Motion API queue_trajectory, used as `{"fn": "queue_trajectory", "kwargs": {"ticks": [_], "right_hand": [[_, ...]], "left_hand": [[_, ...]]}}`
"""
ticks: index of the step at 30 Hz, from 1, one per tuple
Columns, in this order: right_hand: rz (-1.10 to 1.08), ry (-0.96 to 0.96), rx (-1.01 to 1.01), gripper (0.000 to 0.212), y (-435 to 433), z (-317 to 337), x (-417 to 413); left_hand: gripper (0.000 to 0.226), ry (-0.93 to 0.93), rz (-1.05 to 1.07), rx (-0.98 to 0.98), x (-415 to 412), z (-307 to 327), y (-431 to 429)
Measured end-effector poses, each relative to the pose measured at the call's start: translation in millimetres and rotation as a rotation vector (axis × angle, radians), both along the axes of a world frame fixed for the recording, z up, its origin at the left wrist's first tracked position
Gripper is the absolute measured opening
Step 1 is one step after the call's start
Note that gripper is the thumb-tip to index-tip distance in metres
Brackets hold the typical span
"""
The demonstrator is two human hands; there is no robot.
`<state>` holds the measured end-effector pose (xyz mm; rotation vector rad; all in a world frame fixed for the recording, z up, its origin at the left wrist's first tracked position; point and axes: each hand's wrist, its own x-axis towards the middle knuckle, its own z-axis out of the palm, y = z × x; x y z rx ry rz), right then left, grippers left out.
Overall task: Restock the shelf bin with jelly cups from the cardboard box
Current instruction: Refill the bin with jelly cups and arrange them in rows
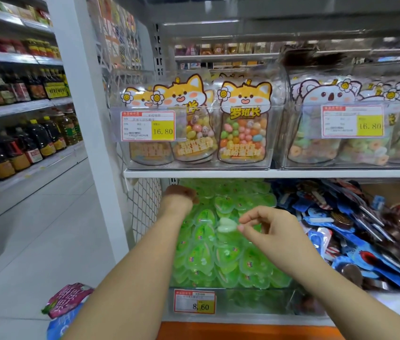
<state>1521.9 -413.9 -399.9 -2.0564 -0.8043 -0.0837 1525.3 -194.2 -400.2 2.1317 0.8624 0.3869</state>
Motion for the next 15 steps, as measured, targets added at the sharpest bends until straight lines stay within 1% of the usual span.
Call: {"fn": "queue_trajectory", "kwargs": {"ticks": [3, 9, 11, 13, 15], "right_hand": [[0.013, 0.007, 0.003, 0.012, 0, -2, 1], [0.014, -0.016, -0.031, 0.011, 3, -4, 0], [-0.002, -0.079, -0.075, 0.010, 3, -4, -1], [-0.031, -0.198, -0.160, 0.011, 3, -3, -3], [-0.053, -0.313, -0.256, 0.024, 2, -4, -3]], "left_hand": [[0.024, 0.055, -0.021, 0.070, 6, 0, 0], [0.026, 0.085, -0.031, 0.096, 13, -4, 5], [0.028, 0.101, -0.032, 0.114, 12, -6, 5], [0.027, 0.101, -0.029, 0.125, 12, -7, 5], [0.026, 0.091, -0.036, 0.125, 10, -9, 5]]}}
